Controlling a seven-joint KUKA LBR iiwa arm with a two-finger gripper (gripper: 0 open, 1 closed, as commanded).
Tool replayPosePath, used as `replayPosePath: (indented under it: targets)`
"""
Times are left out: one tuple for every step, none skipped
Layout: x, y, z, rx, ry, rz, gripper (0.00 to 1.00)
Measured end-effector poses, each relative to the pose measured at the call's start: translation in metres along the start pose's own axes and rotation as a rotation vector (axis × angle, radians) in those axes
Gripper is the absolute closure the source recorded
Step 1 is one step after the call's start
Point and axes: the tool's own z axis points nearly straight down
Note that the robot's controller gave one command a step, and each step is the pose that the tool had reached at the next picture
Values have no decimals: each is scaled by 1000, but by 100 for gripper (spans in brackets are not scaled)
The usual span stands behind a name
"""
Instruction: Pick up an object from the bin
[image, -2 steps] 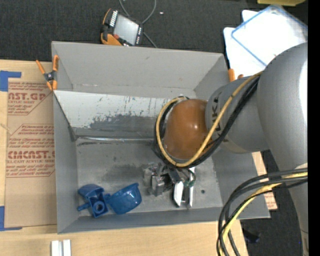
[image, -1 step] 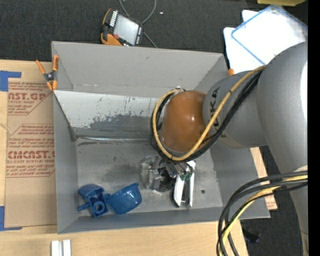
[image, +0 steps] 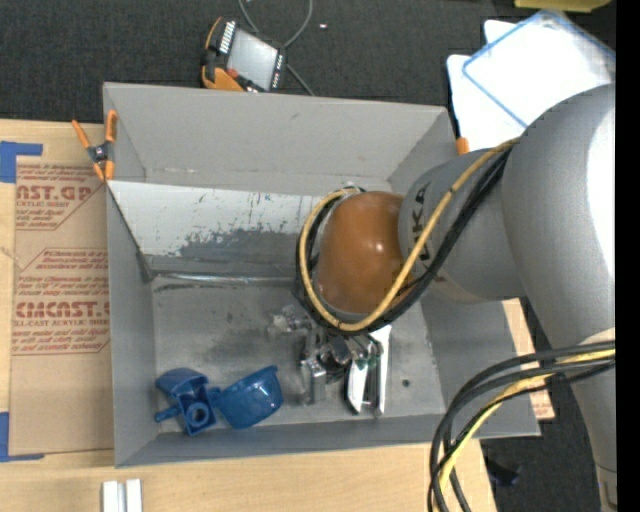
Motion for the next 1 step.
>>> replayPosePath:
  targets:
    - [0, 0, 0, 0, -1, 0, 0]
